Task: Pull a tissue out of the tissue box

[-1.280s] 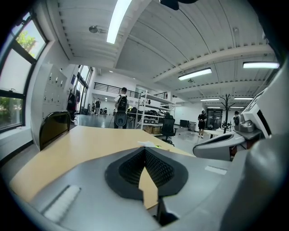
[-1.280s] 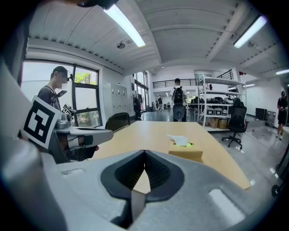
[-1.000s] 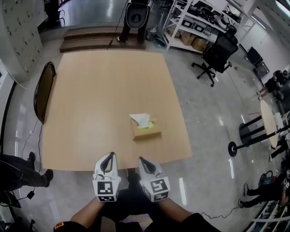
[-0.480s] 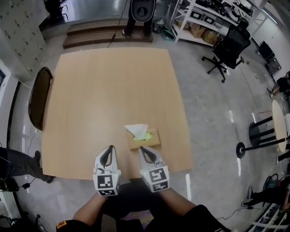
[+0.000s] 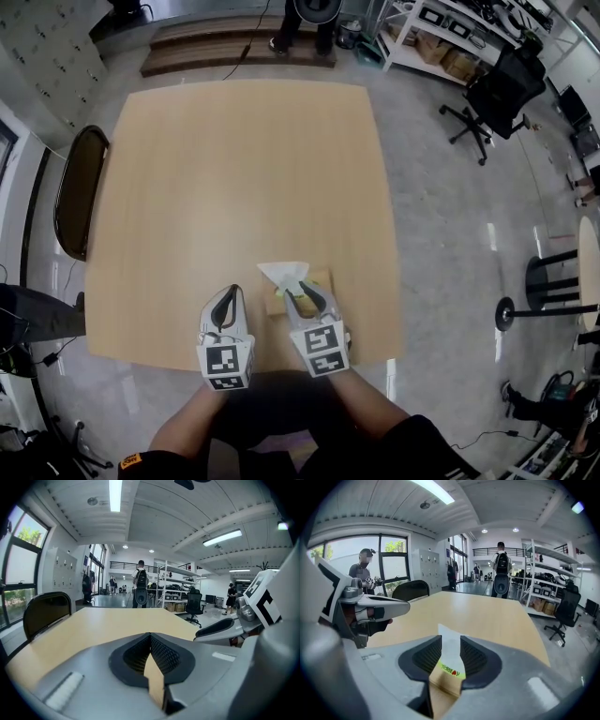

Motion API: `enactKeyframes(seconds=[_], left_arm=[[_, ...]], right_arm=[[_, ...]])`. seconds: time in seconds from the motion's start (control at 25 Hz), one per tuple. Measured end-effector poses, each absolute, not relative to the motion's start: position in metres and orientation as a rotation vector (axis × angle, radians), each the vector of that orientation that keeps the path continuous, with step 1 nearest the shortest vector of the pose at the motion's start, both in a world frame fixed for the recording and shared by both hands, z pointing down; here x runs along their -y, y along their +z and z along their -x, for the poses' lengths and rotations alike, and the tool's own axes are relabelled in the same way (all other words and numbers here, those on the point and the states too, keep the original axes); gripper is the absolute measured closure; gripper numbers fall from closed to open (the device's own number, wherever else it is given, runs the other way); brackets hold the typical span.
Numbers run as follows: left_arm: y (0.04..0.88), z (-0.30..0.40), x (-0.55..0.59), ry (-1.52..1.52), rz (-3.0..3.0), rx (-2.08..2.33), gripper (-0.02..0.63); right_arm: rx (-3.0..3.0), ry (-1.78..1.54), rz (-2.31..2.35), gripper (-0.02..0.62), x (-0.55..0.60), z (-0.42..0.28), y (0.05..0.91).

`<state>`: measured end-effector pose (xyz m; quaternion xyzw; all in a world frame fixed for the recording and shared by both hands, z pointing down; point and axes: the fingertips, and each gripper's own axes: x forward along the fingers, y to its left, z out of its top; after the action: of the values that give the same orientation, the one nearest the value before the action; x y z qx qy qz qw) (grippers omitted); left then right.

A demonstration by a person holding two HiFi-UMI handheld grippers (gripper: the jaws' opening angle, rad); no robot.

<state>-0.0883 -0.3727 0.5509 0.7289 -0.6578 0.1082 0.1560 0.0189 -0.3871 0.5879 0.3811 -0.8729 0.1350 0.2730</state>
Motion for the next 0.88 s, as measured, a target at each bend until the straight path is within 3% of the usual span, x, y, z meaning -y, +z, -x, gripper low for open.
enactKeyframes(seconds=[0.28, 0.48, 0.72, 0.88], left_arm=[[0.567, 0.091, 0.385, 0.352, -2.043, 1.884, 0.586], [0.575, 0.093, 0.391, 0.368, -2.016, 1.862, 0.586], [0.581, 0.093, 0.395, 0.384, -2.017, 1.834, 0.586], [0.583, 0.098, 0.396, 0.381, -2.025, 1.813, 0.588]], right_arm=[[2.257, 0.368, -0.95, 0.433, 0.402, -0.02, 0.617], [2.204, 0.386, -0.916, 0.426, 0.405, -0.017, 0.63], [2.154, 0.388, -0.884, 0.435, 0.404, -0.014, 0.637], [2.135, 0.365, -0.89, 0.498, 0.403, -0.009, 0.637]])
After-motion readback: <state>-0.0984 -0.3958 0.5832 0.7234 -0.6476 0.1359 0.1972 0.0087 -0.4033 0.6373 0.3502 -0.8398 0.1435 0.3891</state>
